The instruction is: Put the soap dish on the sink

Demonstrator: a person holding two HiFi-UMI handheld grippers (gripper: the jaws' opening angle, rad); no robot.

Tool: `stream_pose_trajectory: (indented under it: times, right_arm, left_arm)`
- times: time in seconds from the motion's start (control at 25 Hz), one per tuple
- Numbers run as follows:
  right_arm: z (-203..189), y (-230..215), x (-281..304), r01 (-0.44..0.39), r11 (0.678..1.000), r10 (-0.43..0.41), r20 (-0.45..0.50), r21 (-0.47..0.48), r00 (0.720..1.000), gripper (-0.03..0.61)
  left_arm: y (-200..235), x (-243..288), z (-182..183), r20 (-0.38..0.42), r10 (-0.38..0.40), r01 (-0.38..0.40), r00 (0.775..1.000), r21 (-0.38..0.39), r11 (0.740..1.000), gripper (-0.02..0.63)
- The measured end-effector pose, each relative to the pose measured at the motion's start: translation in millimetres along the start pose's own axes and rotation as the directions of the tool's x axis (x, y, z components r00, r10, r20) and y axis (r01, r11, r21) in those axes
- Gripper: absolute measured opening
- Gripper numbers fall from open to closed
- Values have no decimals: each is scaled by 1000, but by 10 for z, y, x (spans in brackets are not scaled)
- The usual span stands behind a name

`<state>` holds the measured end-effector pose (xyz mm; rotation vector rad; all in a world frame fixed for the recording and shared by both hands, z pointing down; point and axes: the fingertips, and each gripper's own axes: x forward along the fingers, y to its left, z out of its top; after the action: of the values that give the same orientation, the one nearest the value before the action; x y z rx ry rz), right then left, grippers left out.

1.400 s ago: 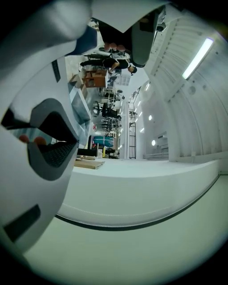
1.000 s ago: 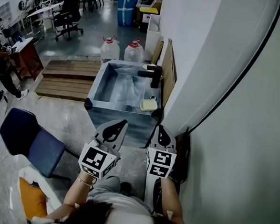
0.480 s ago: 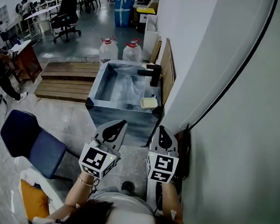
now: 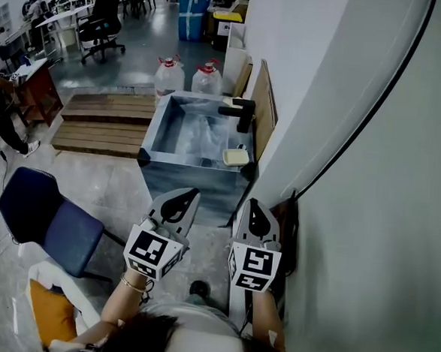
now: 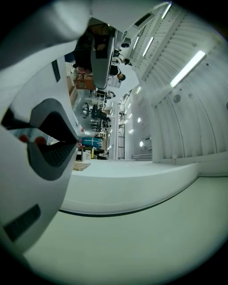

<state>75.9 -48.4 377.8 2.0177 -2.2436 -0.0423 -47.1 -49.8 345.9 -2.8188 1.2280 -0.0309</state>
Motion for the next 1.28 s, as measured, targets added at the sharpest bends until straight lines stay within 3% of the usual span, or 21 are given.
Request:
stream_pose_trajectory:
  times: [1.28]
  right_arm:
    - [205,439,-862,42,999,-41,45,-12,998,26]
  left_arm:
    - [-253,-800,47,29,-33,34,999,-22,999,9]
